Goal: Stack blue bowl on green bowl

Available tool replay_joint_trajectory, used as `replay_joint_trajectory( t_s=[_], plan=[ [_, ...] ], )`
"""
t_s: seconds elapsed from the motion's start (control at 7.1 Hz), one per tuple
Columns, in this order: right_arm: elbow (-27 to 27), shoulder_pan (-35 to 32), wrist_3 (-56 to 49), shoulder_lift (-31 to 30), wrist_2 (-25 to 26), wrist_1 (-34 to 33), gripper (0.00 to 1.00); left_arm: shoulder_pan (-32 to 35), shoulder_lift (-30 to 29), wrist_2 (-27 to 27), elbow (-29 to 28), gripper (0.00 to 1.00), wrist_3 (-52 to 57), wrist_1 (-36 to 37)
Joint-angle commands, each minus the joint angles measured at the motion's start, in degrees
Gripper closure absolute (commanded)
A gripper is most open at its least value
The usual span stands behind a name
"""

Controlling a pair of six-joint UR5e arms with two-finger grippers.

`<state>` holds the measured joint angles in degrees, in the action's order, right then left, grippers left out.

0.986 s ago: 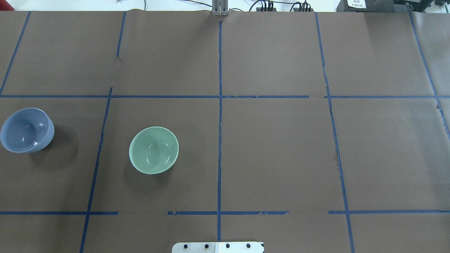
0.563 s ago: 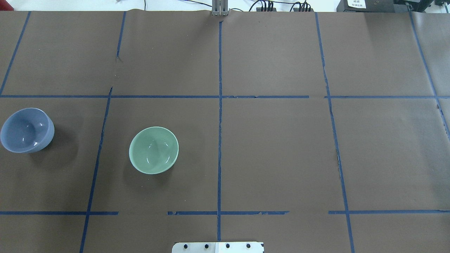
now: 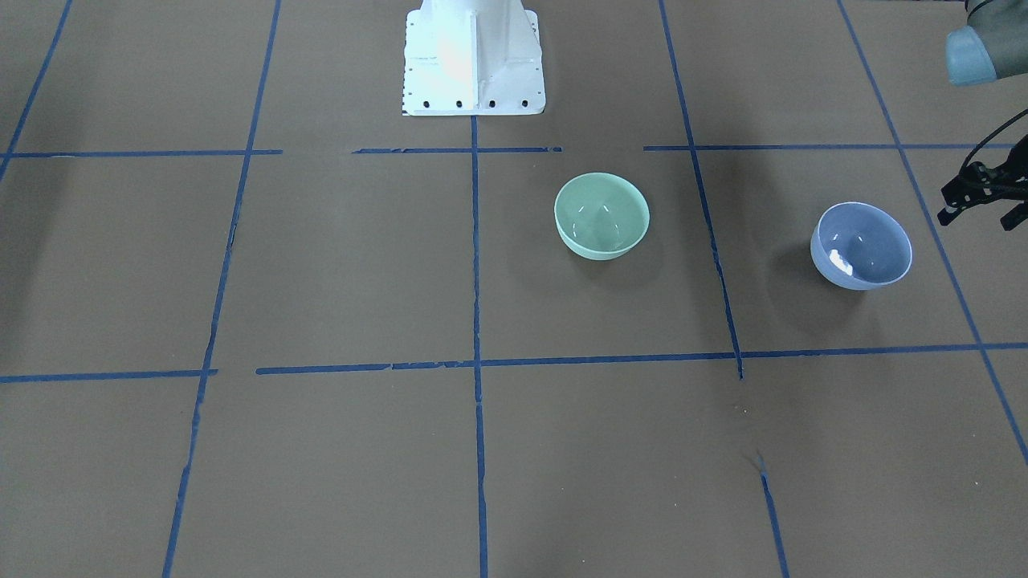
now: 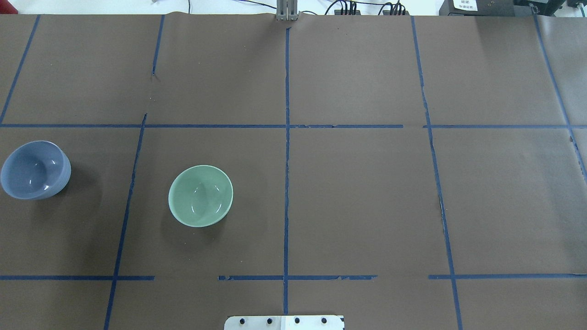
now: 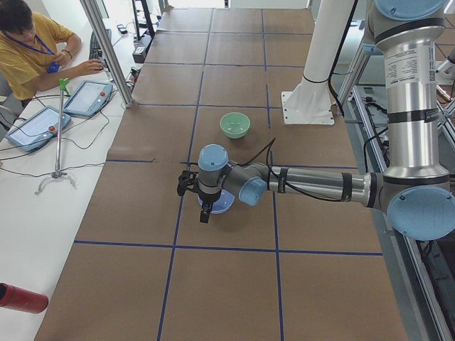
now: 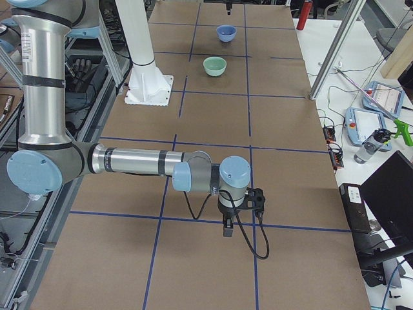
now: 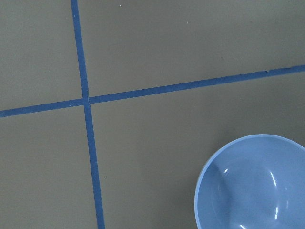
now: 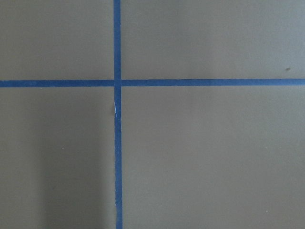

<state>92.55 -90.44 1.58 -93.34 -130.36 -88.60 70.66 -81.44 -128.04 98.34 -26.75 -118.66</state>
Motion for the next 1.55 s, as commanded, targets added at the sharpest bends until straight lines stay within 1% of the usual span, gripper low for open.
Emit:
replay_joint_trajectory(
  t_s=[0.0, 0.14, 0.28, 0.42, 0.56, 0.7, 0.99, 1.13, 1.27, 1.41],
  plan=[
    [0.00, 0.00, 0.00, 0.00, 0.02, 0.00, 0.00, -5.85, 0.23, 1.65, -5.24, 0.00, -11.78, -12.68],
    [0.00, 0.00, 0.00, 0.00, 0.02, 0.00, 0.00, -7.19, 0.40, 2.53, -6.13, 0.00, -12.70, -14.91],
    [0.00, 0.00, 0.00, 0.00, 0.02, 0.00, 0.00, -8.42, 0.40, 2.62, -6.40, 0.13, -13.49, -14.93],
    [0.00, 0.00, 0.00, 0.00, -0.07, 0.00, 0.00, -8.87, 0.40, 2.62, -6.40, 0.33, -13.50, -14.93],
    [0.00, 0.00, 0.00, 0.00, 0.02, 0.00, 0.00, -8.87, 0.40, 2.62, -6.40, 0.90, -13.76, -14.67],
    [0.00, 0.00, 0.00, 0.00, 0.02, 0.00, 0.00, -8.87, 0.40, 2.62, -6.49, 1.00, -14.55, -14.41],
    [0.00, 0.00, 0.00, 0.00, 0.02, 0.00, 0.00, -8.96, 0.49, 2.45, -5.79, 1.00, -14.91, -14.40],
    [0.00, 0.00, 0.00, 0.00, -0.07, 0.00, 0.00, -8.44, 1.45, 2.10, -4.57, 1.00, -14.56, -14.32],
    [0.00, 0.00, 0.00, 0.00, 0.02, -0.09, 0.00, -8.17, 2.41, 1.66, -0.73, 1.00, -14.47, -13.27],
    [0.00, 0.00, 0.00, 0.00, -0.07, -0.09, 0.00, -8.08, 2.34, 1.66, 6.18, 1.00, -14.56, -4.65]
  ],
)
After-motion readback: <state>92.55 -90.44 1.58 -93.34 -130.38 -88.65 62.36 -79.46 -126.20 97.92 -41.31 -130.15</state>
